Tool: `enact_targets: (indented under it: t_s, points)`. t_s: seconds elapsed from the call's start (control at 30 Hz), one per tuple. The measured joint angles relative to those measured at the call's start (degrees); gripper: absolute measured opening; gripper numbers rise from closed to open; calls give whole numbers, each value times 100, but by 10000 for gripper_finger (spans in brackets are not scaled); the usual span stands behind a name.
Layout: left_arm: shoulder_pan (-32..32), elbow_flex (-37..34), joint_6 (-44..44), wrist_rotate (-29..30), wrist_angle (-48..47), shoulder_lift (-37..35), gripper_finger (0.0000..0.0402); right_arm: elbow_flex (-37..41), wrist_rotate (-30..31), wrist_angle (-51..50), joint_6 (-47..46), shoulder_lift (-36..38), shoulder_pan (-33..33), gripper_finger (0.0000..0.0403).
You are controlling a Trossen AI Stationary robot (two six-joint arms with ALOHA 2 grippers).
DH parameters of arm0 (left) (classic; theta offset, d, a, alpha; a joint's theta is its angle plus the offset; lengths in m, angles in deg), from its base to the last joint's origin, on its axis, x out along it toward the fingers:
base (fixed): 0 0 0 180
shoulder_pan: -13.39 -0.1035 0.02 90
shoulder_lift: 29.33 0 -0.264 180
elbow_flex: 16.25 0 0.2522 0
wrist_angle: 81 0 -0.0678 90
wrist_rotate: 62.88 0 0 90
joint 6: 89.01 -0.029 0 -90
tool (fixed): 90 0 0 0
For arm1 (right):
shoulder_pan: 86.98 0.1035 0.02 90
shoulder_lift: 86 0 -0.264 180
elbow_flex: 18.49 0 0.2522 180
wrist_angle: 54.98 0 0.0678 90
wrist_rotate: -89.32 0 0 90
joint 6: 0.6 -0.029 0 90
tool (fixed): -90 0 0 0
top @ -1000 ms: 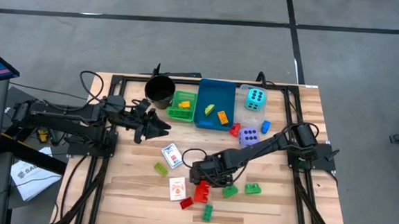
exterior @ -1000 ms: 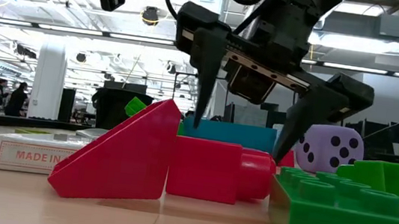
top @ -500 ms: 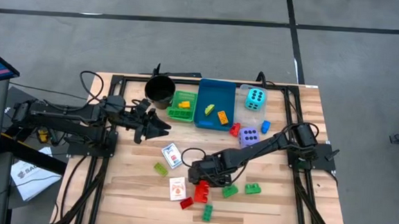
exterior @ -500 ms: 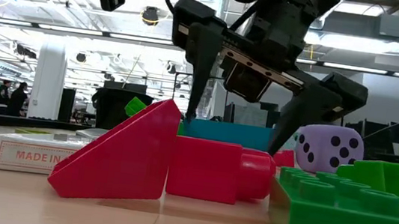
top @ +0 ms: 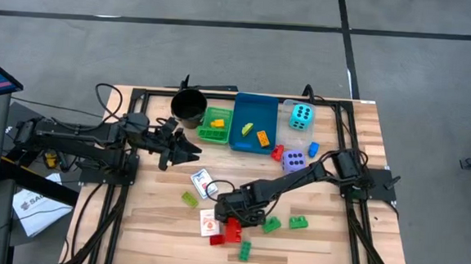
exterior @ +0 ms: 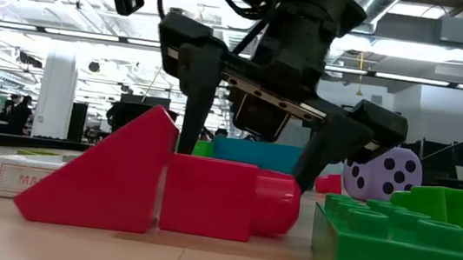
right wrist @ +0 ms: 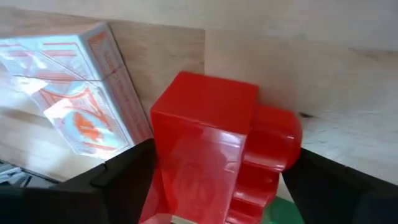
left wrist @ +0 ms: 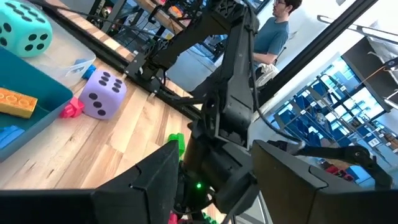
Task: Pick & Place Toys
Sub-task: Put the large stud red game piece into the green bin
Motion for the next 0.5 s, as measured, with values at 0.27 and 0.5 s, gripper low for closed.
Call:
enact_targets:
  t_s: [0.27, 0.5]
  points:
    - [0, 0, -2, 0, -13, 0, 197, -173, 53, -462, 279, 14, -73, 272]
    - [0, 0, -2, -1, -11, 0, 197, -152, -14, -559, 462, 252, -140, 272]
